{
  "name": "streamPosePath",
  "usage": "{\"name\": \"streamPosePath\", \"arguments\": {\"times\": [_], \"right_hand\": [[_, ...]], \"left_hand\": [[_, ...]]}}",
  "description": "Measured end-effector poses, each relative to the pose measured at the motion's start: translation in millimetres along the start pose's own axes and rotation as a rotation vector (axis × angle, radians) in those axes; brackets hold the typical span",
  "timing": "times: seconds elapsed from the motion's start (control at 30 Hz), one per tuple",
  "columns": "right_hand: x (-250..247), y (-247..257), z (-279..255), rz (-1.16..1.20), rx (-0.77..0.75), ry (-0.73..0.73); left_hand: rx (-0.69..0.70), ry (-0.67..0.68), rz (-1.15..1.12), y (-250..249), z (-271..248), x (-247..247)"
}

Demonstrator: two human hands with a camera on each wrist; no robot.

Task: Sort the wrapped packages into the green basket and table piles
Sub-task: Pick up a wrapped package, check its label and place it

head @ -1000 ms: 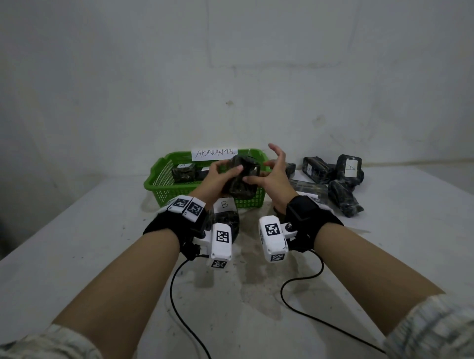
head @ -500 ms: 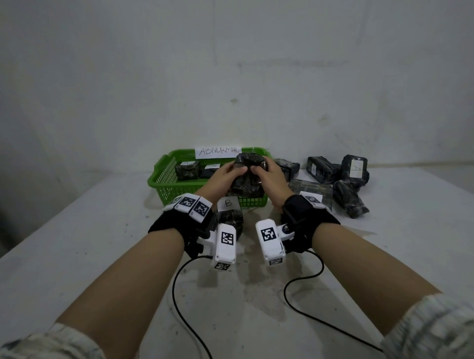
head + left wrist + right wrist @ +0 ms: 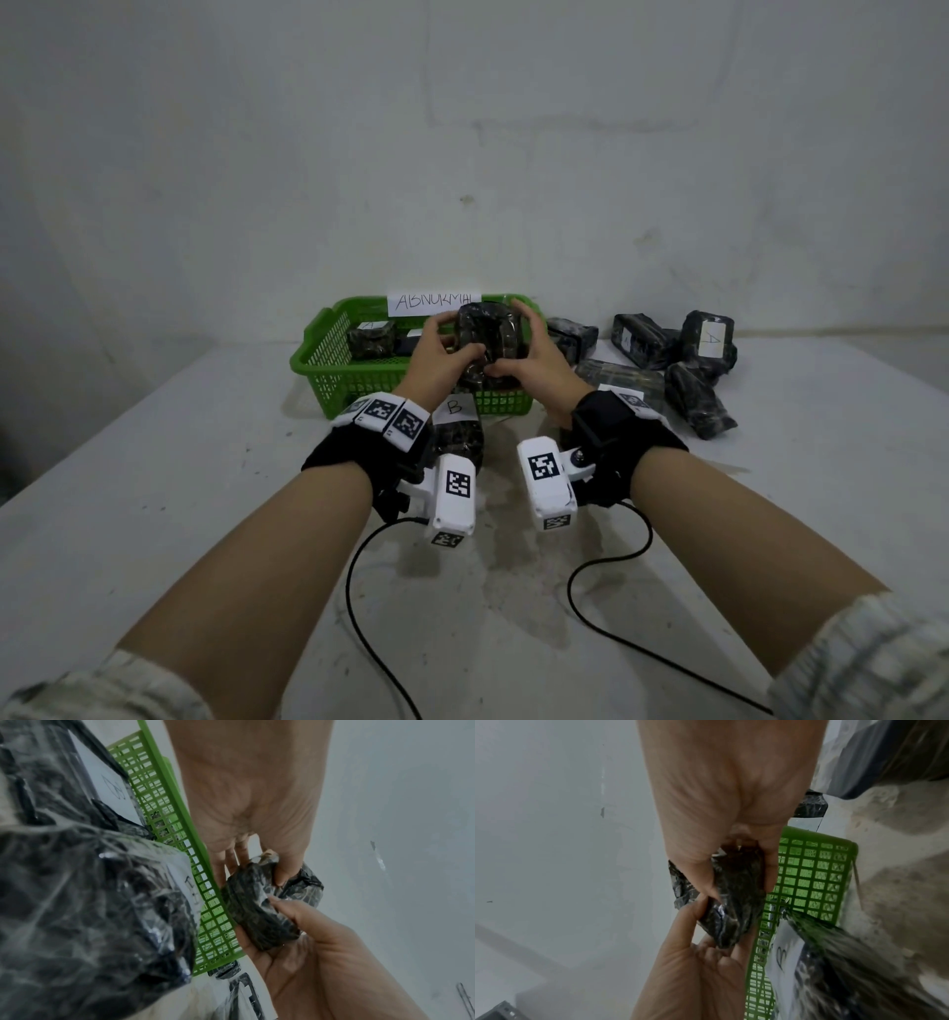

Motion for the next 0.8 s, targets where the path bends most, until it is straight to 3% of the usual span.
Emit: {"name": "streamPosePath", "arguments": {"times": [0.2, 0.33, 0.47, 0.6, 0.8], "right_hand": [[-3, -7, -1, 0.107, 0.053, -0.014], [-4, 0, -1, 0.213, 0.031, 0.0], [0, 6, -2, 0.195, 0.013, 0.039], [-4, 6, -4, 0.191, 0.009, 0.035], [-1, 5, -6, 0.169, 0.021, 0.033]], "left_hand": [[0.155, -0.054, 0.088, -9, 2, -10], [0.038, 0.076, -0.024, -5, -1, -1], [-0.069, 0.082, -0.139, -3, -6, 5], [-0.094, 0.105, -0.205, -2, -7, 6], [-0.049, 0.084, -0.118, -7, -4, 8]]}}
Point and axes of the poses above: each hand's wrist, its own z-axis towards the middle knuckle, its own x-axis out of the palm, y = z × x, the point moved 8 cm from there along z, towards the middle knuckle, and after that the axes turned 9 degrees about -y, right-handed, at the moved point
